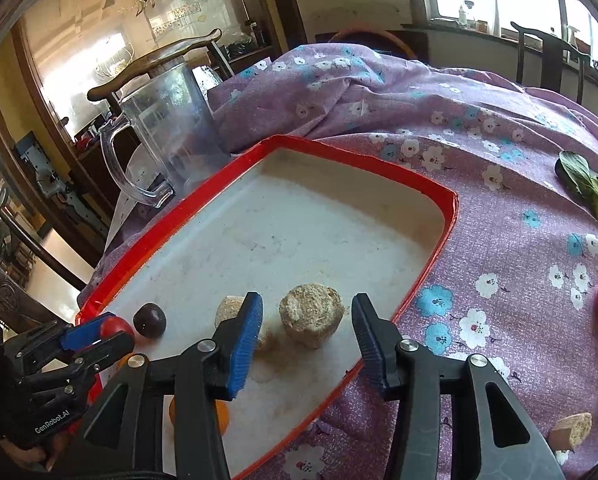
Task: Organize fruits
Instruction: 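Lower the tomato and cake into the tray and open both tools, then grasp a round beige cake with the left tool while the right tool grasps an orange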
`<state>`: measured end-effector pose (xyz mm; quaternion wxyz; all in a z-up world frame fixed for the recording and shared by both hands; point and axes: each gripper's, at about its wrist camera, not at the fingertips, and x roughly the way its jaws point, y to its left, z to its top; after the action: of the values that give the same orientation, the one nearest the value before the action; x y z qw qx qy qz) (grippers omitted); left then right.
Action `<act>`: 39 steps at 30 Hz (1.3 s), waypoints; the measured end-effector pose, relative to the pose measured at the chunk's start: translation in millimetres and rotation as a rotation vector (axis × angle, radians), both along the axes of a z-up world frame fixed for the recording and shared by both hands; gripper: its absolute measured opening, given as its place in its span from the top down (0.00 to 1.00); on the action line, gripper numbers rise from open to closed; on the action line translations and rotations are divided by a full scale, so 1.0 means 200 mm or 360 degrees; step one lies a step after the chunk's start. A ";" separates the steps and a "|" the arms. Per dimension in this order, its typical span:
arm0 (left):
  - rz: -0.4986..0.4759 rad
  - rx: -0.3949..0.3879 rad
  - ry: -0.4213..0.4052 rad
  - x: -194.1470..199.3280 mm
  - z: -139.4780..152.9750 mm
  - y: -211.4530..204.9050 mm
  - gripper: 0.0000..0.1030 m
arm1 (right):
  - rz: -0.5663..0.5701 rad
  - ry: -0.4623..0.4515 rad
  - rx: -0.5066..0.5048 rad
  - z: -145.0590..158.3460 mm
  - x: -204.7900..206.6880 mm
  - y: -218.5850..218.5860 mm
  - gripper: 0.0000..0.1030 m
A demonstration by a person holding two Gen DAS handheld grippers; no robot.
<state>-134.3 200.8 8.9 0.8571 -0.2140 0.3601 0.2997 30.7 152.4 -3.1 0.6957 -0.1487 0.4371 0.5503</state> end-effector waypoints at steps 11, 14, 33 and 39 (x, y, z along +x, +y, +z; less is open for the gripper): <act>-0.0085 0.0056 -0.0096 0.01 0.13 -0.17 0.49 | -0.0127 0.0095 0.0127 0.15 0.12 -0.42 0.45; -0.0164 0.0077 -0.0114 0.06 0.16 -0.26 0.47 | -0.0179 0.0114 0.0134 0.17 0.18 -0.55 0.45; -0.0527 0.0083 -0.0123 0.37 0.23 -0.69 0.43 | -0.0537 0.0081 0.0157 0.20 0.48 -1.22 0.43; -0.0607 0.0070 -0.0106 0.52 0.22 -0.78 0.43 | -0.0589 0.0038 0.0107 0.15 0.57 -1.28 0.43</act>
<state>-29.4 44.8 53.3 0.9143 -0.1329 0.3590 0.1325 145.0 -103.6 26.4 0.7844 -0.0358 0.4465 0.4290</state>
